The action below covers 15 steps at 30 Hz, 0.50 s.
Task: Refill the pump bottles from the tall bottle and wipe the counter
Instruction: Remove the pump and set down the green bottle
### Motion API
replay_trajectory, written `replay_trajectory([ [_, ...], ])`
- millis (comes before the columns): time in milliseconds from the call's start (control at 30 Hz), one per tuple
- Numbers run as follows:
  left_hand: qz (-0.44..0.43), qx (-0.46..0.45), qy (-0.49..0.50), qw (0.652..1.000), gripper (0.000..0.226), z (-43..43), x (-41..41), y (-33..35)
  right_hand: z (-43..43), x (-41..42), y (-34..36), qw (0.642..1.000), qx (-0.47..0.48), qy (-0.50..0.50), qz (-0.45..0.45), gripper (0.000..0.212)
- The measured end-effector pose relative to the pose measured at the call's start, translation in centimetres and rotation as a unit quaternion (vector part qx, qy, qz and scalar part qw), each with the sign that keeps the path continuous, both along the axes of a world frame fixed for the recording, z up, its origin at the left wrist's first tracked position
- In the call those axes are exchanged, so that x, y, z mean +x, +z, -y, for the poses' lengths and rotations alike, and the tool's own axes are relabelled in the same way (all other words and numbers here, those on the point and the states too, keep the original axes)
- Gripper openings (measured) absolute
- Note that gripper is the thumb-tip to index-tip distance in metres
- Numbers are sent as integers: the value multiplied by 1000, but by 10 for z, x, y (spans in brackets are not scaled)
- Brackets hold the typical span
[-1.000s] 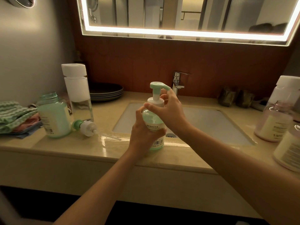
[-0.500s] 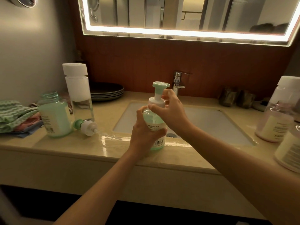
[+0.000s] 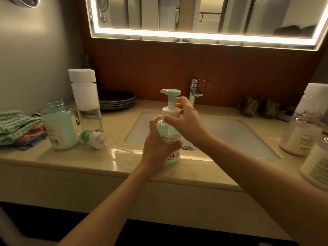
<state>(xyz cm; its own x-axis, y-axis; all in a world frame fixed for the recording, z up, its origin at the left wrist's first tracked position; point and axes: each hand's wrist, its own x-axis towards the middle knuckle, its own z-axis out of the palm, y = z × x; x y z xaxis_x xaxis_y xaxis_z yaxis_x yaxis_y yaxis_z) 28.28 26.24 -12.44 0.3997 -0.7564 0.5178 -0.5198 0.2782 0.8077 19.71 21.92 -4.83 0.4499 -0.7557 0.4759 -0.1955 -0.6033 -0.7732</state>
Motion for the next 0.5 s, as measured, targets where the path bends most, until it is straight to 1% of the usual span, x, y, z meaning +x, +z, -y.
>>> replay_trajectory([
  [67,-3,1,-2,1000,81,0,0,-1,-1,0,0,1000,18,25,1,52],
  [133,-8,1,-4,1000,79,0,0,0,-2,1,-1,999,15,36,-6,57],
  [267,-3,1,4,1000,80,0,-2,1,0,1,-1,998,-51,-31,-30,65],
  [367,0,1,6,1000,81,0,-1,2,0,0,0,998,-50,-34,-24,57],
  [500,-8,3,0,1000,79,-2,-1,2,-5,1,-1,999,-26,25,-7,49],
])
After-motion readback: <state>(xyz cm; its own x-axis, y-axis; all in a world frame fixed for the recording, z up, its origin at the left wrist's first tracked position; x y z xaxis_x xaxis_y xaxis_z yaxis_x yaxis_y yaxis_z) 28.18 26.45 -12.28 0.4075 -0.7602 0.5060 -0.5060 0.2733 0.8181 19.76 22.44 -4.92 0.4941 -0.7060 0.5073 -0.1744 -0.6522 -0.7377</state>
